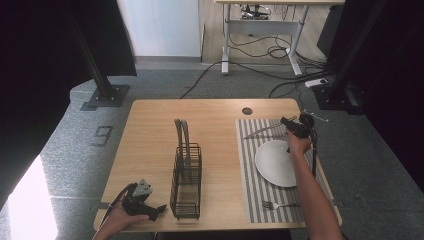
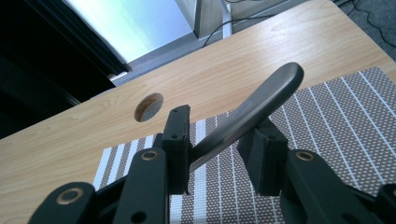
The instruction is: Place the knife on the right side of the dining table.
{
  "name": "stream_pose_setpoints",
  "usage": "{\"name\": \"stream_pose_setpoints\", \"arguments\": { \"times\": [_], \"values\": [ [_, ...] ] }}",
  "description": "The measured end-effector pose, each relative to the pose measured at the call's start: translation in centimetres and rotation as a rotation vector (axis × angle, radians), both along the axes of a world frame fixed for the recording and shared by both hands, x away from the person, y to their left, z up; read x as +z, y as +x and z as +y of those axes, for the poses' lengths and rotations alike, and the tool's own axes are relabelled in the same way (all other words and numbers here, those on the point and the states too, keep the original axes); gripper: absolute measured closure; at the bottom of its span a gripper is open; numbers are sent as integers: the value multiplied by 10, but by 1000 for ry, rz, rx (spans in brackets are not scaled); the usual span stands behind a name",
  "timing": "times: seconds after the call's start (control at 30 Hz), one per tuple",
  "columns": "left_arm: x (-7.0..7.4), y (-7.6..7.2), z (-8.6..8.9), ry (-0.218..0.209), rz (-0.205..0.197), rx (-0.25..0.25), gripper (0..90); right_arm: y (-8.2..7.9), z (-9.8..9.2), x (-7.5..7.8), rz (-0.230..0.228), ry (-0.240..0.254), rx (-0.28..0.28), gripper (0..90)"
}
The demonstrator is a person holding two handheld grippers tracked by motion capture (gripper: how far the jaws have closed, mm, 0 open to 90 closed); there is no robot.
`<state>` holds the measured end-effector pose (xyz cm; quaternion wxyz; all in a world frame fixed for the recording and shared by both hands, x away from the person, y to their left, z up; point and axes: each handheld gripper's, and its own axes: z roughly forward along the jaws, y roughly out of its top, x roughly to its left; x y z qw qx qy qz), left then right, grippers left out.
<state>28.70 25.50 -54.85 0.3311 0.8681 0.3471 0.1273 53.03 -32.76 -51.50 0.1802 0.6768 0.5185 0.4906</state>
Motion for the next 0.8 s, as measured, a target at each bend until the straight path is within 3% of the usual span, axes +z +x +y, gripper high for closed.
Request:
{"name": "stream_pose_setpoints", "arguments": {
  "times": [0.2,0.8],
  "values": [
    [0,0,0,0,0,1,1,2,-1,-5,25,-14,-7,612],
    [0,0,0,0,0,2,1,8,-9,-22,92,41,-37,592]
  ]
}}
